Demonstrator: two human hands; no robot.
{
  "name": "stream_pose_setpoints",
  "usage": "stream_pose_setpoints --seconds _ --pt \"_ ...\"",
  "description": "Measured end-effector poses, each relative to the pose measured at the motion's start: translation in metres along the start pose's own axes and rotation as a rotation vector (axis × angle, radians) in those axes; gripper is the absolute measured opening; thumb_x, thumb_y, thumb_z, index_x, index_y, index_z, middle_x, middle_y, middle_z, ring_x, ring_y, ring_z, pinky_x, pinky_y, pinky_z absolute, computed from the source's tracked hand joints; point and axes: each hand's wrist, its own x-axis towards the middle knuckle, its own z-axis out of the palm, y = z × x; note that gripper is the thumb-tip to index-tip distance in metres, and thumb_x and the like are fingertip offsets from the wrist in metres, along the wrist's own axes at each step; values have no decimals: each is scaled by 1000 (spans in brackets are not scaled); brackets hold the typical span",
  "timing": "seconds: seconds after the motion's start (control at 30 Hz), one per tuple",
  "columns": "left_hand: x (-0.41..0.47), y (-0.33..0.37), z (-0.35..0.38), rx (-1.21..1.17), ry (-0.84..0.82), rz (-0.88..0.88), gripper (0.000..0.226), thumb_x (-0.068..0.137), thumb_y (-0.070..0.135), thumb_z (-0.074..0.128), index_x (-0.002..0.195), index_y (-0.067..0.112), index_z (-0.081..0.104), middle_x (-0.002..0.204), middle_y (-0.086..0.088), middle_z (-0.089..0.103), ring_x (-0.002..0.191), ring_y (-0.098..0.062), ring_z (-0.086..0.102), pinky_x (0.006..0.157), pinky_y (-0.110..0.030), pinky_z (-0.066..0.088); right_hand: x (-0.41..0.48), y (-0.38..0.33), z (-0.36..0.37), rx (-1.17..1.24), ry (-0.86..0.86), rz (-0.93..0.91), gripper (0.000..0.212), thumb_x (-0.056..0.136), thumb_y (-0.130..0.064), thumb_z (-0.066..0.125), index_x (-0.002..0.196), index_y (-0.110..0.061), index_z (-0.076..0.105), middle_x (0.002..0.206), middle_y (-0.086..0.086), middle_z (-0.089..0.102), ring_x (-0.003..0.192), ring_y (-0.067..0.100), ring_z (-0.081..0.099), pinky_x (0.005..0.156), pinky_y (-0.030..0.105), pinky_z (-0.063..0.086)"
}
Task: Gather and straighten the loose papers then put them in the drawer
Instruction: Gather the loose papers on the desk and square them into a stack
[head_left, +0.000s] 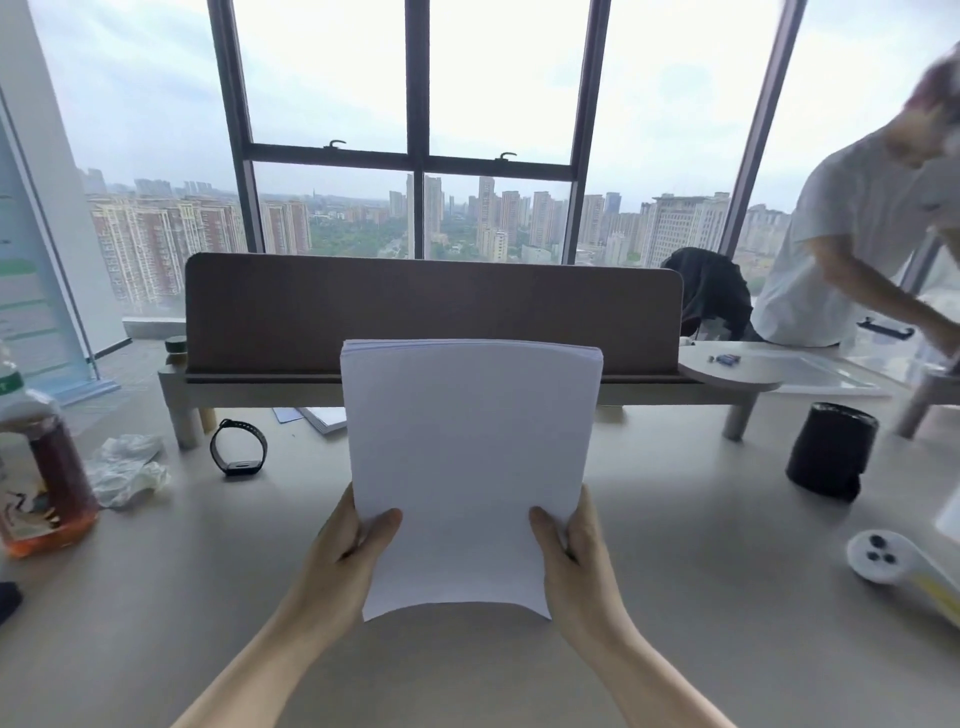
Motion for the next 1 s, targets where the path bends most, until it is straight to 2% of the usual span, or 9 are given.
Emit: stream_pose_setpoints --seconds 0.17,0.4,0.47,0.53,0.67,0.73,0.8,0.93,1.0 --pt "-8 12 15 -7 43 49 38 107 5 47 134 30 59 126 16 75 119 -2 68 100 -35 50 -10 -8 -19 -40 -1 21 33 105 -7 49 115 -38 56 117 -23 76 112 2 72 103 43 55" --pt "-22 75 93 -190 -119 34 33 107 -1 45 124 22 63 115 3 80 108 -17 75 94 -43 57 -35 -56 -135 45 108 11 13 105 -1 51 114 -5 60 113 2 81 110 21 75 96 37 57" --pt "-34 98 128 -254 -213 32 33 107 0 44 125 19 63 114 1 80 105 -20 76 90 -42 58 -52 -68 -180 43 146 8 12 103 -13 57 113 -5 59 112 12 80 109 30 73 97 46 52" --pt "-50 117 165 -330 -292 20 34 107 -1 44 128 17 63 112 0 81 102 -20 77 82 -36 60 -76 -76 -225 3 196 19 37 96 -35 66 111 -3 56 112 26 73 102 31 68 92 51 49" --pt "-96 144 244 -392 -466 -32 31 106 -1 46 120 17 67 103 3 82 96 -20 75 82 -35 61 -146 -90 -312 -114 337 72 18 106 -8 50 119 2 56 112 11 79 100 27 76 85 39 63" --pt "-126 152 285 -402 -583 -25 30 107 0 46 125 13 65 114 -4 79 103 -24 73 91 -42 57 -186 -96 -350 -194 400 105 13 107 -9 46 116 -2 54 103 -4 80 90 10 77 72 21 61" --pt "-156 161 323 -405 -687 -22 30 107 1 46 127 13 63 121 -8 77 110 -27 72 96 -45 55 -226 -99 -386 -222 468 152 11 108 -8 45 112 -7 56 96 -13 81 83 2 77 68 15 59" --pt "-229 164 393 -393 -880 -145 30 108 4 44 127 17 64 121 -6 77 112 -28 74 98 -49 58 -300 -94 -460 -204 573 389 7 106 -11 53 106 -9 59 89 0 80 77 16 78 64 29 61" --pt "-269 151 420 -338 -957 -277 29 107 10 46 123 21 66 117 -2 79 107 -24 76 94 -49 59 -332 -86 -493 -247 566 568 13 102 -17 62 112 -9 64 98 7 81 86 24 80 77 45 64"
